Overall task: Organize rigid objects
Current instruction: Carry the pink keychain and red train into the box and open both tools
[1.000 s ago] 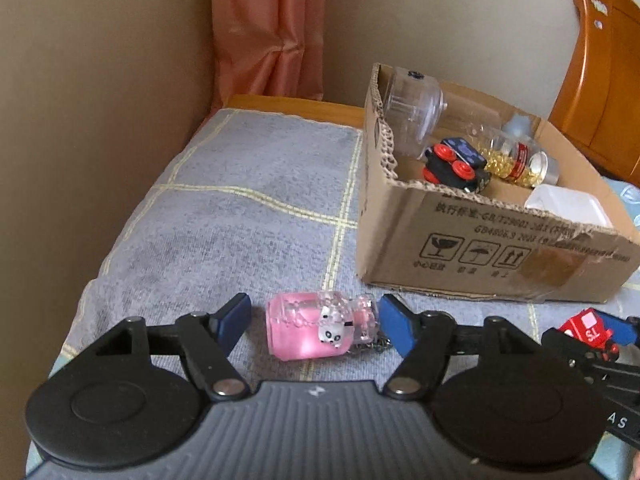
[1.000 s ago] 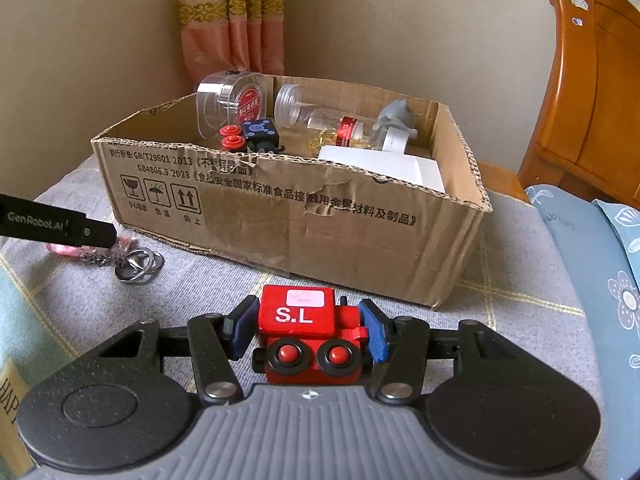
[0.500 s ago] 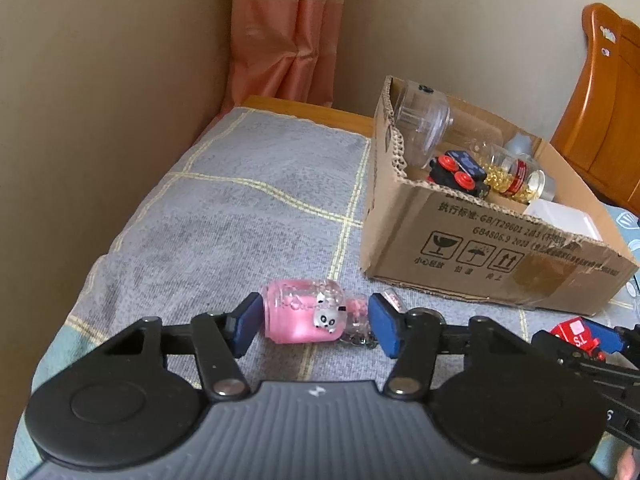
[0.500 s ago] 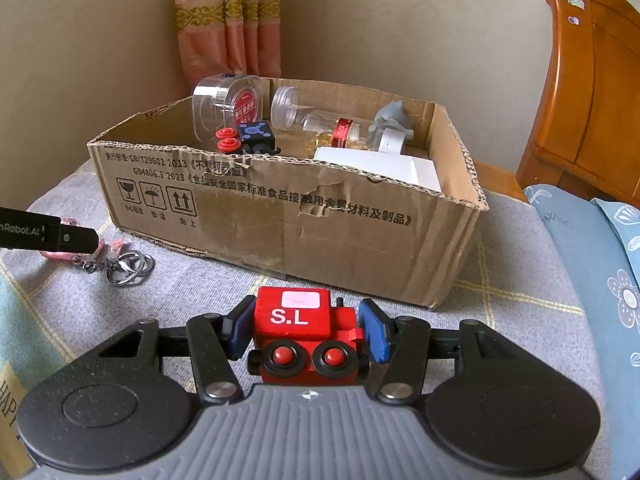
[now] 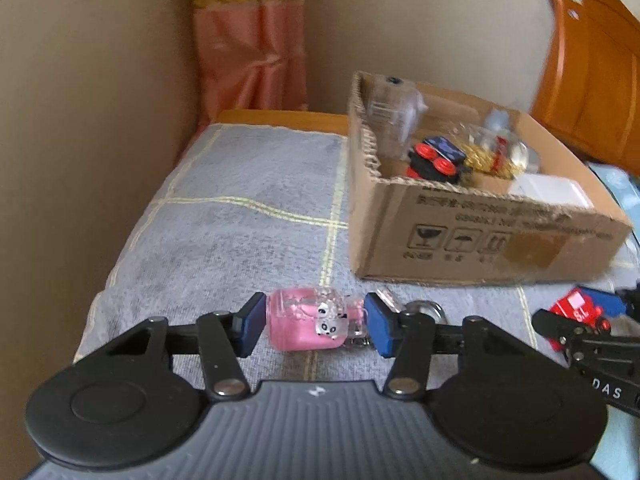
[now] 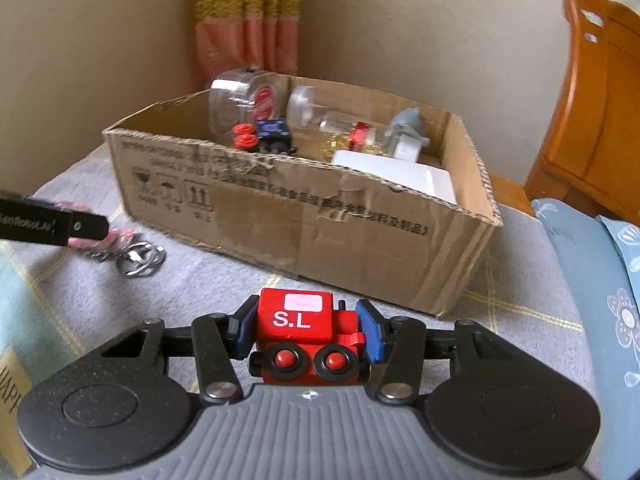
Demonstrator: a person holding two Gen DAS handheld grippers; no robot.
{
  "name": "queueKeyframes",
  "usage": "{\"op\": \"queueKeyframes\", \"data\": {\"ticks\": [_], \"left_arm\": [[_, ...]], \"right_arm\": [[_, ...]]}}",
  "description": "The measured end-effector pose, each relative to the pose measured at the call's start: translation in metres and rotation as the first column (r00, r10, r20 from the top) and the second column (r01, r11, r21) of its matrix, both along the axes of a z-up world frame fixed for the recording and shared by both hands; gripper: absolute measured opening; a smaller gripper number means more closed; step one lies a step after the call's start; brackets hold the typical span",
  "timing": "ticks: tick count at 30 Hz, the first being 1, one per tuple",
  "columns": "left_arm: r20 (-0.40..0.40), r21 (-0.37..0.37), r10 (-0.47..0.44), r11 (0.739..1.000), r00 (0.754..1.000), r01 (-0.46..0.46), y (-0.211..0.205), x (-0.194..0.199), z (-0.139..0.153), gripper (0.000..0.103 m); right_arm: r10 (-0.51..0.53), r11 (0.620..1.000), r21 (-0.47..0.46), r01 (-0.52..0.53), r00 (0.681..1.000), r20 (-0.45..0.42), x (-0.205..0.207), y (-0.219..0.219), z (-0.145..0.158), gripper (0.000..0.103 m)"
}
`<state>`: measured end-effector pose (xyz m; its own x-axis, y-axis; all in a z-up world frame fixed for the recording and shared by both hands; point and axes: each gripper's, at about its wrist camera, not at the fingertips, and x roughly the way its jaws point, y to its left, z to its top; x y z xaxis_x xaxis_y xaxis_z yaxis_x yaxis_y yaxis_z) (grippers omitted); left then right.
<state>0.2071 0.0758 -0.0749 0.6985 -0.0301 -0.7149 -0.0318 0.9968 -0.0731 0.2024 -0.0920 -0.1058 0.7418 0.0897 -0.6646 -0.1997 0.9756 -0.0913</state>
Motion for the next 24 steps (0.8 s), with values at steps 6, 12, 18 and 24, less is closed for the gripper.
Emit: {"op": "queueKeyframes", "data": {"ticks": [6, 12, 18, 24], "left_arm": [[-0.082, 0.004, -0.128, 0.992, 0.988, 0.129, 0.008, 0.002, 0.017, 0.052], [-0.119, 0.02, -0.289, 0.956, 0.95, 0.293, 0.005, -0.002, 0.054, 0.052], [-0.133, 0.066, -0.392, 0.913, 0.91, 0.403, -0.007, -0.007, 0.093, 0.052], [-0.124, 0.075, -0.458, 0.88, 0.88, 0.469, -0.021, -0.012, 0.126, 0.052]], "right_arm": [[0.139, 0.99, -0.027, -0.14, 0.99, -0.037, -0.009, -0.006, 0.017, 0.056], [0.243, 0.97, -0.001, -0.244, 0.967, -0.07, -0.015, -0.018, 0.05, 0.056], [0.295, 0.955, 0.049, -0.292, 0.952, -0.075, -0.013, -0.031, 0.085, 0.056], [0.312, 0.95, 0.045, -0.309, 0.948, -0.069, -0.002, -0.032, 0.107, 0.056]]}}
